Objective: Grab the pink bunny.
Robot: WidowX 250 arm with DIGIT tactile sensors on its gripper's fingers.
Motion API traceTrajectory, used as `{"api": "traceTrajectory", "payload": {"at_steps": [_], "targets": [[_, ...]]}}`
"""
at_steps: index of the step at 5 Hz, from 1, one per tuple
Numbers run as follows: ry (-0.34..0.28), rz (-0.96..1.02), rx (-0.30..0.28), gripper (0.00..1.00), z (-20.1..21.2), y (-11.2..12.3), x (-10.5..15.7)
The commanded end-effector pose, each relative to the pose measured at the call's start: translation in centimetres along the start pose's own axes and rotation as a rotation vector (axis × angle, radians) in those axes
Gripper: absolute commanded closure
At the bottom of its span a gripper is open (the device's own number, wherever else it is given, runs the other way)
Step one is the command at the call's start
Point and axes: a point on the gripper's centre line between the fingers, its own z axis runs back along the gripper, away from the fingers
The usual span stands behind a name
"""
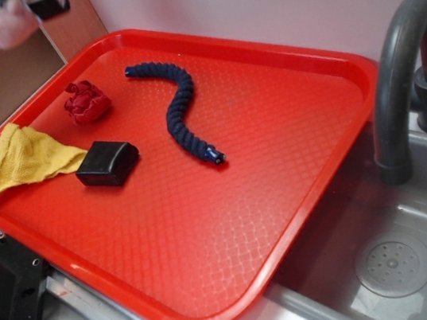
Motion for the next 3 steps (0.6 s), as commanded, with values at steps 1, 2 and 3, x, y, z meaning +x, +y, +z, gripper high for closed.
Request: {"api": "traceTrajectory", "payload": {"at_steps": [1,2,3], "targets": [[-0.074,-0.170,-0.211,1.00,10.7,-5.0,-3.5],[-0.011,-0.178,-0.274,1.00,11.9,-5.1,-3.2],[0.045,-0.165,-0.252,0.85,10.5,-3.7,-2.2]]}}
